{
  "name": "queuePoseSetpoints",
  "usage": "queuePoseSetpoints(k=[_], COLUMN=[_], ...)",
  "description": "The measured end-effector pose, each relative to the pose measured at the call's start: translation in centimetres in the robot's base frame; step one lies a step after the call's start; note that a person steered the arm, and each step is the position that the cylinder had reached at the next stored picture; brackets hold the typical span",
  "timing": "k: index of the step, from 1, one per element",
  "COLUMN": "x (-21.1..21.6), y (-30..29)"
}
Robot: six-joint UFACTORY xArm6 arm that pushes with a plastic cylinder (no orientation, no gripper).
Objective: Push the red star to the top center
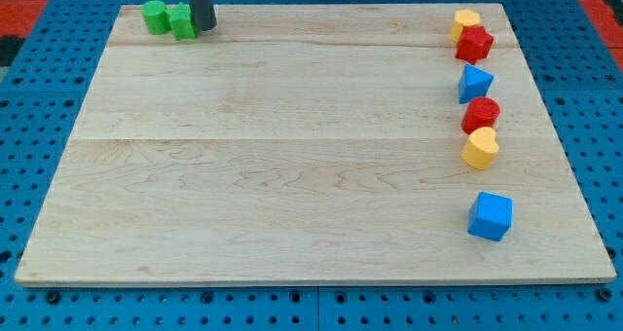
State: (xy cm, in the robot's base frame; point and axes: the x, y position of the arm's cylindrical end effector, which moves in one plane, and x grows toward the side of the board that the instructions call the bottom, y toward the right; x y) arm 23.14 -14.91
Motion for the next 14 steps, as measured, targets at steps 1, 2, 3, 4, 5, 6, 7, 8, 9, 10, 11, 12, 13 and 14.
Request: queuePoseSetpoints(k=[1,2,3,4,5,6,7,8,9,10,11,12,13,14], x=[0.0,0.0,0.0,0.0,0.0,0.0,0.0,0.0,0.0,0.0,0.0,0.0,-0.5,-2.3], y=[0.8,0.9,1.2,3.3,4.4,4.6,5.4,6.4,6.4,7.1,7.9,8.5,11.4,16.2])
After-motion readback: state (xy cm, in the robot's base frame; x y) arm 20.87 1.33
